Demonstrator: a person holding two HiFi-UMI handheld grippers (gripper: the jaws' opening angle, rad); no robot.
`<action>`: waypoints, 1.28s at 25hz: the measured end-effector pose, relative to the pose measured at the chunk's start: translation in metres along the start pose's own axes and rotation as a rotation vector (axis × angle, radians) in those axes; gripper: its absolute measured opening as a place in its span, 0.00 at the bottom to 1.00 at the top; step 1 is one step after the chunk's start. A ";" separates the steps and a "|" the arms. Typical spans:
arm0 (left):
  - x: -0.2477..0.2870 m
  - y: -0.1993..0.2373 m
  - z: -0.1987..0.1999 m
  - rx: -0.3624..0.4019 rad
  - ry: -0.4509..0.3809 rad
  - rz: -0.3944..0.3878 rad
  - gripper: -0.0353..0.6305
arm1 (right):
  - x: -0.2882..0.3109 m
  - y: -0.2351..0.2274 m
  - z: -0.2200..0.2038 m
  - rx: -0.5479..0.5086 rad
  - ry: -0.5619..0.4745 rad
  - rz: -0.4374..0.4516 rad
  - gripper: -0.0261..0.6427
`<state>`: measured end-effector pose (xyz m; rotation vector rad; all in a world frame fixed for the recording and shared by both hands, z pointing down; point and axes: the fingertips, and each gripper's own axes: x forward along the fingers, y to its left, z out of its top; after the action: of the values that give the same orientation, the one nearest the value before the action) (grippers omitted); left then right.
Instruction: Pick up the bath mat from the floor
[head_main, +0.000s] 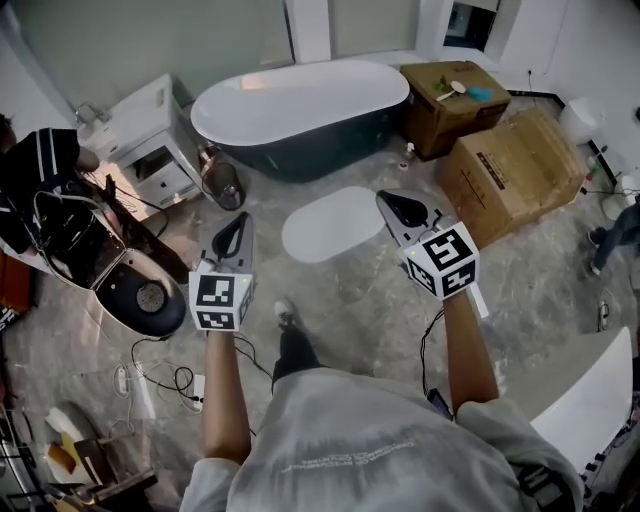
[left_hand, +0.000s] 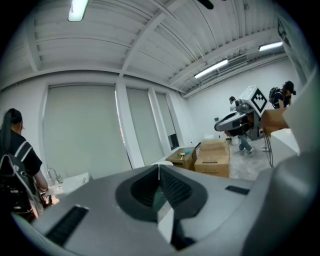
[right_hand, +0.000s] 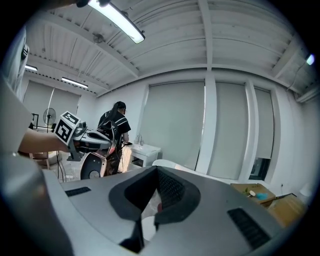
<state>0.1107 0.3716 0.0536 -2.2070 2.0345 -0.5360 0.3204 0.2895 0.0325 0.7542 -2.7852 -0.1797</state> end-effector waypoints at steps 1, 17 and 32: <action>0.011 0.009 -0.006 -0.001 0.004 -0.012 0.08 | 0.014 -0.003 -0.001 0.008 0.005 -0.009 0.06; 0.200 0.212 -0.079 -0.028 0.063 -0.145 0.08 | 0.276 -0.053 0.020 0.093 0.105 -0.124 0.06; 0.292 0.255 -0.151 -0.092 0.158 -0.281 0.08 | 0.369 -0.059 -0.024 0.137 0.269 -0.149 0.06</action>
<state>-0.1636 0.0837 0.1745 -2.6038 1.8606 -0.6751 0.0469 0.0495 0.1207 0.9438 -2.5071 0.0814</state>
